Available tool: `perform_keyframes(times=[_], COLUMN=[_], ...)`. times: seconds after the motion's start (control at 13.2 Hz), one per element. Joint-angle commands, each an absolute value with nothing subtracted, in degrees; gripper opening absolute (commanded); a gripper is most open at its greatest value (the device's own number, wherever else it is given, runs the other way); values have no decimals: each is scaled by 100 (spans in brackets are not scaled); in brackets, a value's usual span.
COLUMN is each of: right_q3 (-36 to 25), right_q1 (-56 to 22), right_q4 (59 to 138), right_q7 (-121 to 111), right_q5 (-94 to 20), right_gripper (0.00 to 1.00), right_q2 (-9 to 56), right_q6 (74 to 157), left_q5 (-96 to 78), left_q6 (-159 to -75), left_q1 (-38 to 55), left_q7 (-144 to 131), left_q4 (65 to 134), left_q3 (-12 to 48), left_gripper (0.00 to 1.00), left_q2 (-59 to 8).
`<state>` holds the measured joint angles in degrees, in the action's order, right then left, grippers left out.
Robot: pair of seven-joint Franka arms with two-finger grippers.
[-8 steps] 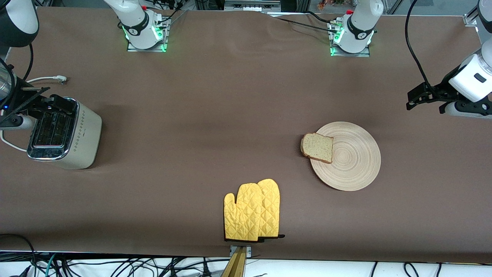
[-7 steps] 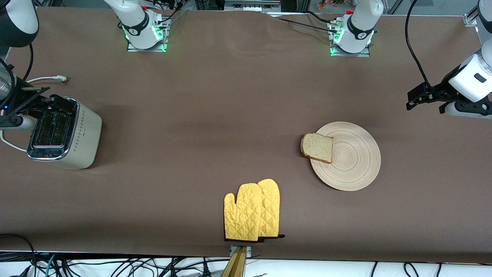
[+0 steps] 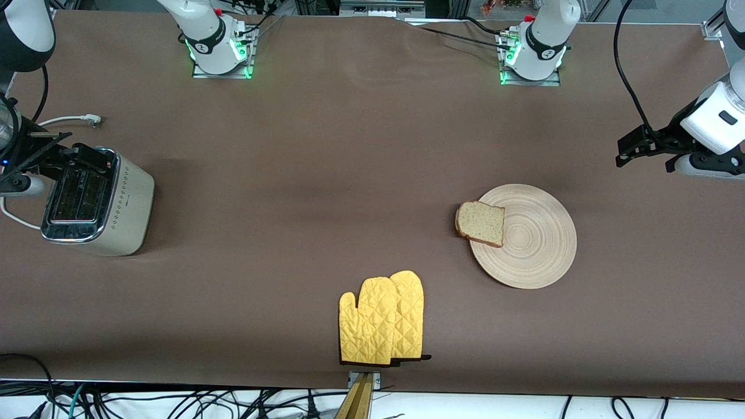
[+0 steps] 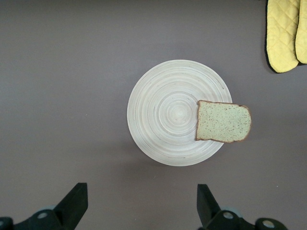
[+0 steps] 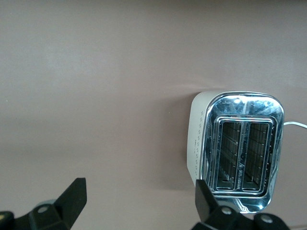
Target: Move plate and put bread in toaster
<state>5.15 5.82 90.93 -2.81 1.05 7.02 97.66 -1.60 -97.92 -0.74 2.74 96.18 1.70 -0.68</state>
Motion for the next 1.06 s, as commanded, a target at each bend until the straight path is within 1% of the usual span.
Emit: perform_keyframes(times=[0.0,0.46,0.99], right_q3=[580,580,580], right_q1=[650,650,642], right_q4=[8938,8939,8938], right_q7=[-272,-264,-237], right_q5=[193,185,176], right_gripper=[100,100,100], right_q2=[756,756,756], right_q6=[9650,9650,9659], left_q5=[-44,-53,-53], left_q6=[-9791,-9773,-9773], left_q1=[-88,-70,-79], left_q7=[237,211,211], left_q4=[9440,9360,9360], left_q3=[202,211,211], left_gripper=[100,100,100], left_q2=[-141,-272,-272])
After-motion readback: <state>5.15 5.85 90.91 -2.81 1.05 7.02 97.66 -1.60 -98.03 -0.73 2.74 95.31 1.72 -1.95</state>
